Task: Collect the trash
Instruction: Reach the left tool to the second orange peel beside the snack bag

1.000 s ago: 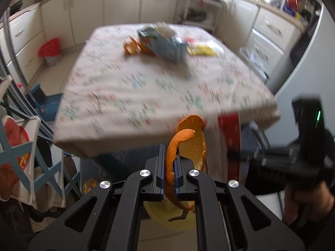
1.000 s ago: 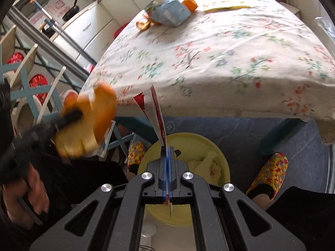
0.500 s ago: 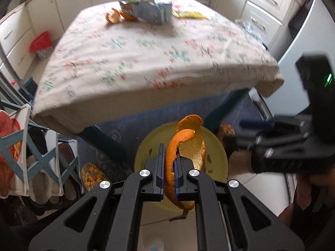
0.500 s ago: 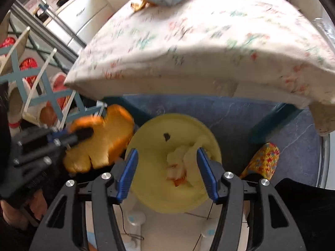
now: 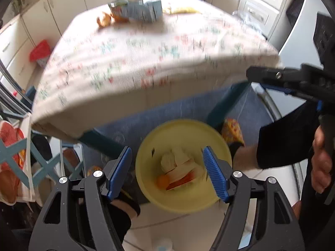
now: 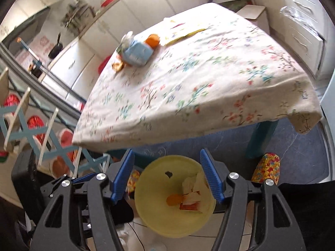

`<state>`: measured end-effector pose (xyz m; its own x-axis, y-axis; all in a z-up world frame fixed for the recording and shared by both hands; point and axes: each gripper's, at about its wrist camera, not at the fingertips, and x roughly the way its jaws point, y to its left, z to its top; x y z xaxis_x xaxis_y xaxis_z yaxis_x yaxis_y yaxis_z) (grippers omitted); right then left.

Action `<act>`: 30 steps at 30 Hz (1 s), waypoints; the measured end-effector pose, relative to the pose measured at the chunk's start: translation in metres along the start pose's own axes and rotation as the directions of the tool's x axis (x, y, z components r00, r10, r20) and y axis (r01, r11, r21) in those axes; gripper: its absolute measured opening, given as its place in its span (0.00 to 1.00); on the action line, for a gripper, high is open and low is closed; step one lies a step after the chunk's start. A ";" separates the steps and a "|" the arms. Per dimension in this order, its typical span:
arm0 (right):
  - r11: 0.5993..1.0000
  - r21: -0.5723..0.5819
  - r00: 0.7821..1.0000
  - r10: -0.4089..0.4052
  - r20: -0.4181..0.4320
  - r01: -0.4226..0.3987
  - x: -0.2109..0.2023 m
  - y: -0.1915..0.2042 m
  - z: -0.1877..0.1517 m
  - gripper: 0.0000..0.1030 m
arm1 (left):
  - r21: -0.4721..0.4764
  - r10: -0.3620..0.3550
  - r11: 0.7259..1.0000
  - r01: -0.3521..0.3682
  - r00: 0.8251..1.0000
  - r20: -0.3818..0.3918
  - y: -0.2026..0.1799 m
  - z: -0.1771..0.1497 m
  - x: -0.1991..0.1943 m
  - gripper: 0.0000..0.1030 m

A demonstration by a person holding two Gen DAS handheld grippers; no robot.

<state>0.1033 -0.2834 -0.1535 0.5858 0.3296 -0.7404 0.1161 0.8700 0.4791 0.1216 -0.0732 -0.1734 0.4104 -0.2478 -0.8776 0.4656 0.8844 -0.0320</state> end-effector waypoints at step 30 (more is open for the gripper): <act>0.996 0.066 0.998 0.067 0.002 -0.067 0.028 0.012 0.022 0.66 | -0.207 0.107 0.975 -0.080 0.987 0.124 0.160 0.205 0.078 0.86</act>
<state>0.1392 -0.2721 -0.1583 0.5935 0.3868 -0.7058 0.1292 0.8198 0.5579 0.3886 -0.0320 -0.1491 0.5515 -0.1990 -0.8101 0.2591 0.9640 -0.0604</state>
